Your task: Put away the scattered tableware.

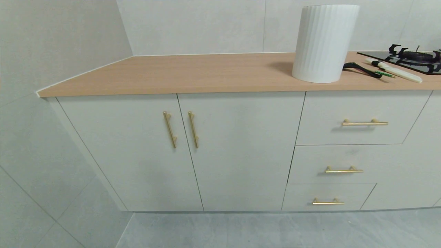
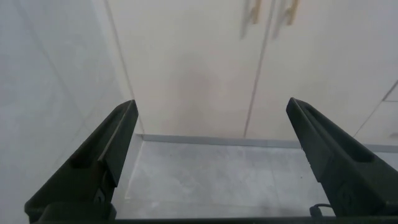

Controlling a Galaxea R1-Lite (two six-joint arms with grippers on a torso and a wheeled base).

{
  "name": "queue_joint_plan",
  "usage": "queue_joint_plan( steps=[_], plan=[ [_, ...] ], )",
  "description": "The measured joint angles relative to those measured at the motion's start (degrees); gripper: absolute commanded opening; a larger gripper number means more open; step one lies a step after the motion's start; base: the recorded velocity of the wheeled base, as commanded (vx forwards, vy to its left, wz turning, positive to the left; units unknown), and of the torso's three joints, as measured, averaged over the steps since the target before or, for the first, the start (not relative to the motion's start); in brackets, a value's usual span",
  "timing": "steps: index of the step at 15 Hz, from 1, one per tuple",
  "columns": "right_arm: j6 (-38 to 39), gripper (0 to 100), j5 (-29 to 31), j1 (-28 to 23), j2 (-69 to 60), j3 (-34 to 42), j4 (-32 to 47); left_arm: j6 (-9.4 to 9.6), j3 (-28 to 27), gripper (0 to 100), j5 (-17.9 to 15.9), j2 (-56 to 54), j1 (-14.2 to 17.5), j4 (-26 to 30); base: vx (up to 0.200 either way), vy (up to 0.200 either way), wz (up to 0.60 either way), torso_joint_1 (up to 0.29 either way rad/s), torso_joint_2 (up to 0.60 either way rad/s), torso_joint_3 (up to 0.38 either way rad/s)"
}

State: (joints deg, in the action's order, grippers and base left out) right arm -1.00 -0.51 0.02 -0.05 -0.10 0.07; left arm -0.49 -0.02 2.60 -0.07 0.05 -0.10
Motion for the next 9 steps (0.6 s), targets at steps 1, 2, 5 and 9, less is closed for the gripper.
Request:
queue_joint_plan(
  steps=[1,2,5,9],
  plan=[
    [-0.01,100,-0.02,-0.02,0.0,0.0,0.02,0.0,0.02,100,0.02,0.0,-0.05,0.1,0.0,-0.2,0.0,0.002,0.0,0.007],
    [-0.01,100,0.0,-0.02,0.0,0.0,0.02,-0.02,0.02,100,0.02,0.0,-0.05,0.1,0.0,-0.2,0.0,0.002,0.0,0.007],
    [-0.01,100,0.0,-0.02,-0.02,0.0,0.02,0.0,0.02,100,0.0,0.0,-0.05,0.07,0.0,-0.2,0.0,0.004,0.0,0.001],
    [0.05,100,0.0,-0.02,-0.02,0.0,0.02,0.0,0.02,100,0.02,0.0,-0.05,0.07,0.0,-0.2,0.0,0.001,0.01,-0.004]
  ],
)
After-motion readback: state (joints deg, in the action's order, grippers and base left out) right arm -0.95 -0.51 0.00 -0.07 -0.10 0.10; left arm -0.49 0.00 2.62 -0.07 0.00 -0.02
